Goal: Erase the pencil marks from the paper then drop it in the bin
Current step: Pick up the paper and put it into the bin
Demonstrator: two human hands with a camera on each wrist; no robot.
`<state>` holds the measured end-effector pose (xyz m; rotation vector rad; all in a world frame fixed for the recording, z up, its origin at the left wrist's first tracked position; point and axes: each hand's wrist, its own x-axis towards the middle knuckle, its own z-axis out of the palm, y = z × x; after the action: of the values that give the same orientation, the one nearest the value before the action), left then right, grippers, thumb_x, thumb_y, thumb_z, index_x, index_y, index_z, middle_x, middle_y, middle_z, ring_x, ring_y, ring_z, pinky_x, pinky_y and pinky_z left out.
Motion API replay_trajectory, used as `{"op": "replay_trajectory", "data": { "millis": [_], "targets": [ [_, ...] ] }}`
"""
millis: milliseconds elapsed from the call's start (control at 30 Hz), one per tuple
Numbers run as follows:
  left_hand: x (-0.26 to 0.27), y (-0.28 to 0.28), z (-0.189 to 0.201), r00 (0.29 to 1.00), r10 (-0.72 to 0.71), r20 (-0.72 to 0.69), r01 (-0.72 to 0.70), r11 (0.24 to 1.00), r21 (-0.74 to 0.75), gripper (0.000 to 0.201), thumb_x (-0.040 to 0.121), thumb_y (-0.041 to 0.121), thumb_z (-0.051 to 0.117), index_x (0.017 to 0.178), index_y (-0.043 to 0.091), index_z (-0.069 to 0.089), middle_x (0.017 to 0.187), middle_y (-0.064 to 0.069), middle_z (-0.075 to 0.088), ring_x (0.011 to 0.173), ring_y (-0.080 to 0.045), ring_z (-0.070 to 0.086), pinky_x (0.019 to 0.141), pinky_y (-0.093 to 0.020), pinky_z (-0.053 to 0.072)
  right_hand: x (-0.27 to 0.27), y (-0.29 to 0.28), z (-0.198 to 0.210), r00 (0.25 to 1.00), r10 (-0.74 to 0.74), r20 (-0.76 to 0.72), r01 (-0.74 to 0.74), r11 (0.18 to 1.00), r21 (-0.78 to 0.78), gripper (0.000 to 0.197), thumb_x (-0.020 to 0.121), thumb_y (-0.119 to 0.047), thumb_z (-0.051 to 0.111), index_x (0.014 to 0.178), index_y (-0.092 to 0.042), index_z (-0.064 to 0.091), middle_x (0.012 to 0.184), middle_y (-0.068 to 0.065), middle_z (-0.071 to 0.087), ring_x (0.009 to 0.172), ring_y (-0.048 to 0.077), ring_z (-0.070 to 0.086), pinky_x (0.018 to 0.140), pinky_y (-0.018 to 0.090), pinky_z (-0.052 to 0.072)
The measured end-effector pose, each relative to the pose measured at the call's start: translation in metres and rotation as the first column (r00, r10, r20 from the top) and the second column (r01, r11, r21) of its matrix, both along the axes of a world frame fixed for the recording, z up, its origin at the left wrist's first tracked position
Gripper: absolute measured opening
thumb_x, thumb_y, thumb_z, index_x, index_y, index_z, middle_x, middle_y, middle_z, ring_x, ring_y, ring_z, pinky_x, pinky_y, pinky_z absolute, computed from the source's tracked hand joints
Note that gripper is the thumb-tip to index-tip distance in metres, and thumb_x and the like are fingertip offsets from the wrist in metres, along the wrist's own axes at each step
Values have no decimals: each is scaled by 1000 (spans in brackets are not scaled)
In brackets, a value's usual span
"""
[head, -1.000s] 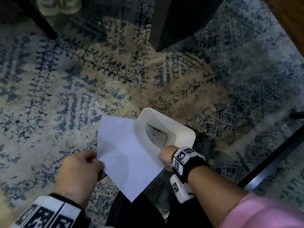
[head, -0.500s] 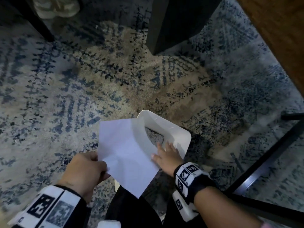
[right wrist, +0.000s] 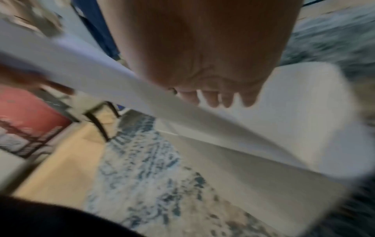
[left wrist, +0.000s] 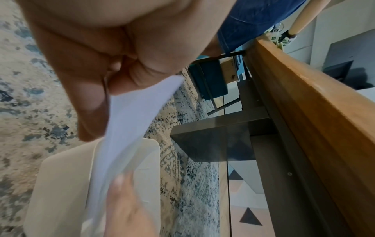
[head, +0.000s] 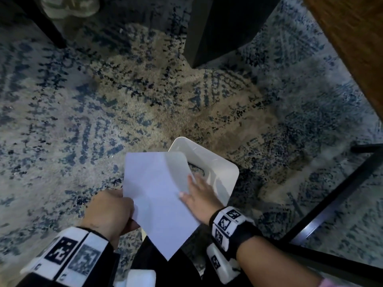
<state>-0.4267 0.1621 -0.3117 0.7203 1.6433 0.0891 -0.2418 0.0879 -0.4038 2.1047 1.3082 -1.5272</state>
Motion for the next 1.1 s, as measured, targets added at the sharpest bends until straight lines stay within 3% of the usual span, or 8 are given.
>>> {"op": "replay_trajectory", "data": {
  "millis": [200,367,500,567,700,800,967,1100],
  "targets": [
    [5,-6,1,999,-5,39,6,1000,-28,36,83,-12,43,58,13,50,28,6,55,36,-16,59,44,-28,55,-57,8,25,841,60,-538,26,988,151,68,91,-55,22,148,-28,0,157,-10,-7,142,7,-12,117,29,-6],
    [4,-8,11,996,18,93,-12,998,-60,30,81,-16,37,65,-5,59,51,-15,62,50,-27,58,39,-27,54,-4,22,-5,999,5,53,-1,997,-72,66,96,-55,23,150,-26,0,158,6,-12,146,29,-7,116,47,-1],
    [10,-9,13,994,44,103,-41,999,-34,32,81,-17,35,66,-1,58,56,-17,62,48,-25,58,35,-25,51,-24,44,-2,957,73,-280,-18,981,194,63,99,-45,29,149,-28,-3,158,-5,-13,144,13,-13,115,34,-6],
    [11,-7,17,993,50,109,-47,998,-31,32,82,-16,35,67,0,58,59,-16,65,51,-26,61,36,-24,52,-24,40,-9,925,0,-380,42,994,102,60,100,-41,29,150,-23,2,159,-3,-4,145,12,-3,113,25,-2],
    [0,-4,19,995,34,96,-29,998,-56,35,86,-12,34,71,4,62,75,-20,65,63,-30,60,37,-24,53,17,22,-29,999,-31,-10,26,943,-333,57,100,-44,24,142,-7,34,146,15,39,133,29,39,107,33,29],
    [-2,-5,16,998,20,58,-18,999,-48,31,85,-12,35,73,0,61,78,-22,65,64,-31,60,38,-27,54,33,27,-20,981,96,168,-38,947,-319,45,101,-29,27,141,-9,33,144,15,40,128,33,43,106,41,36],
    [5,-8,0,995,57,76,-53,997,-50,30,82,-15,37,74,-2,62,77,-23,67,65,-33,64,45,-33,58,-16,18,35,956,95,-277,-40,979,198,60,99,-39,34,150,-18,8,159,0,0,145,12,-4,117,30,1],
    [7,-6,-4,991,105,89,-99,993,-68,20,84,-14,37,79,-4,54,74,-15,62,65,-29,61,41,-25,55,-38,-20,44,834,50,-550,8,995,101,55,100,-41,29,149,-32,6,157,-14,-2,141,1,-7,116,26,-2]
  ]
}}
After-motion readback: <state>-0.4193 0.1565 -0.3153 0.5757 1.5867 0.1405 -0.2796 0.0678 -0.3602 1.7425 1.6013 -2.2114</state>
